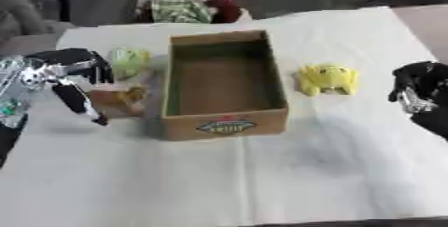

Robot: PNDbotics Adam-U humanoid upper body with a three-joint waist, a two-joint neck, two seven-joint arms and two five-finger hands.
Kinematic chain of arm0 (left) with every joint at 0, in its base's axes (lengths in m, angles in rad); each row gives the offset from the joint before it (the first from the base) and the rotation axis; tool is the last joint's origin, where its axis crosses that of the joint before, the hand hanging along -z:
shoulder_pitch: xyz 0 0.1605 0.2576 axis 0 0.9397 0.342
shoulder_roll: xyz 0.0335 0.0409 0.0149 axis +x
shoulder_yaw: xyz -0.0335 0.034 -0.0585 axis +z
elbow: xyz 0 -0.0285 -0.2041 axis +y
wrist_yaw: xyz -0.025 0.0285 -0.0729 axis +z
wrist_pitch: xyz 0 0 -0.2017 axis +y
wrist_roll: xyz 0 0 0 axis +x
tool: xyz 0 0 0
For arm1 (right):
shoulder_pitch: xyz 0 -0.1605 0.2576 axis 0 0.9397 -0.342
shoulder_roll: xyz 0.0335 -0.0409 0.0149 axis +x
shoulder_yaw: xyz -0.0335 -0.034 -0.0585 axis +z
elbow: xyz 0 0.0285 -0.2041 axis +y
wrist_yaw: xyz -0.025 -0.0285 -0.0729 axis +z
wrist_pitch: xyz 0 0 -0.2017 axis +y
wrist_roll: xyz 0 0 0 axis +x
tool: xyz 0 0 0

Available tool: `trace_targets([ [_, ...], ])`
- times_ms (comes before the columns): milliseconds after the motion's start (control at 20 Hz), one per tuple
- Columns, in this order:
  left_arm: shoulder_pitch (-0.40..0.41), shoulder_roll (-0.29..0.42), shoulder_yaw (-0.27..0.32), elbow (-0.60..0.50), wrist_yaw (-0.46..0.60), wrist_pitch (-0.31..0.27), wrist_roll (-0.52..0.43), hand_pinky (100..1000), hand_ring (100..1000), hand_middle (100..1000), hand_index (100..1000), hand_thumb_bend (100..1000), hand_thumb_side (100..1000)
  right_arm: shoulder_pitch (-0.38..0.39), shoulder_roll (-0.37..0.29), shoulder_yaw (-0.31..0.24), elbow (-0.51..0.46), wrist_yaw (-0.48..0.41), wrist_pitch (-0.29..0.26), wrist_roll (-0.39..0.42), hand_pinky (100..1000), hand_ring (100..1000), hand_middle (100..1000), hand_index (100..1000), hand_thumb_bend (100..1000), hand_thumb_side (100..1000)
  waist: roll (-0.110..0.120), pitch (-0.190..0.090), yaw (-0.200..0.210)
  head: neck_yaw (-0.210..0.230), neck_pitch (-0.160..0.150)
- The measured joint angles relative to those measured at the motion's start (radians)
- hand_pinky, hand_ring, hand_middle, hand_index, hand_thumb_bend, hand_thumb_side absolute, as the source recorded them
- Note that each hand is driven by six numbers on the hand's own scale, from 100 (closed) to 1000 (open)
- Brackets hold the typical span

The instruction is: Pick up objects on the table and place them in the box.

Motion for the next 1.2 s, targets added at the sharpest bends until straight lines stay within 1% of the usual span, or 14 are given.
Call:
trace_targets([
  [450,0.002,-0.009,0.0,0.017,-0.019,-0.001,0.022,668,589,568,691,802,270,-0.002,0.0,0.0,0.0,0.0,-0.001,0.001,501,479,439,642,100,268,-0.001,0.003,-0.003,0.001,0.0],
  [500,0.002,-0.009,0.0,0.018,-0.02,-0.002,0.024,667,586,556,686,755,275,-0.003,0.0,0.0,0.0,0.0,-0.001,0.001,501,479,439,642,100,268,-0.001,0.003,-0.003,0.001,0.0],
  [650,0.002,-0.017,0.0,0.022,-0.021,-0.002,0.028,666,582,547,682,724,280,-0.004,0.0,0.0,0.0,0.0,-0.001,0.001,501,479,439,642,100,269,-0.001,0.007,-0.004,0.002,0.0],
  [700,0.003,-0.019,0.0,0.023,-0.021,-0.001,0.029,665,578,541,677,683,286,-0.005,0.0,0.0,0.0,0.0,-0.001,0.002,501,479,439,642,100,268,0.0,0.007,-0.005,0.002,0.0],
  [750,0.003,-0.021,0.0,0.025,-0.022,-0.001,0.03,665,576,539,675,669,287,-0.005,0.0,0.0,0.0,0.0,-0.002,0.002,501,479,438,642,100,268,0.0,0.007,-0.005,0.002,0.0],
  [800,0.003,-0.024,0.0,0.028,-0.023,0.001,0.031,661,565,526,658,608,291,-0.005,0.0,0.0,0.0,0.0,-0.002,0.003,501,479,438,642,100,268,0.0,0.007,-0.005,0.002,0.0],
  [850,0.004,-0.025,0.0,0.029,-0.025,0.002,0.034,659,560,521,652,586,292,-0.005,0.0,0.0,0.0,0.0,-0.002,0.003,501,479,438,642,100,268,0.0,0.008,-0.006,0.002,0.0],
  [900,0.004,-0.026,0.0,0.031,-0.027,0.004,0.036,652,537,493,622,500,288,-0.005,0.0,0.0,0.0,0.0,-0.002,0.003,501,479,439,643,100,268,0.0,0.008,-0.007,0.002,0.0],
  [950,0.004,-0.026,0.0,0.034,-0.029,0.006,0.04,650,531,487,615,479,286,-0.005,0.0,0.0,0.0,0.0,-0.003,0.004,501,479,439,643,100,268,0.0,0.009,-0.008,0.002,0.0],
  [1000,0.004,-0.026,0.0,0.034,-0.03,0.008,0.044,642,511,465,592,410,277,-0.005,0.0,0.0,0.0,0.0,-0.003,0.004,501,479,439,643,100,268,0.0,0.01,-0.008,0.002,0.0],
  [1050,0.004,-0.026,0.0,0.035,-0.032,0.01,0.048,640,506,460,587,392,274,-0.005,0.0,0.0,0.0,0.0,-0.003,0.004,501,479,439,643,100,268,0.0,0.01,-0.008,0.002,0.0],
  [1100,0.004,-0.026,0.0,0.035,-0.033,0.012,0.051,637,494,446,570,332,265,-0.005,0.0,0.0,0.0,0.0,-0.004,0.004,501,479,439,643,100,269,0.0,0.01,-0.008,0.002,0.0],
  [1200,0.004,-0.026,0.0,0.034,-0.034,0.016,0.056,629,470,414,533,170,242,-0.005,0.0,0.0,0.0,0.0,-0.004,0.005,501,479,439,643,100,270,0.001,0.01,-0.008,0.002,0.0],
])
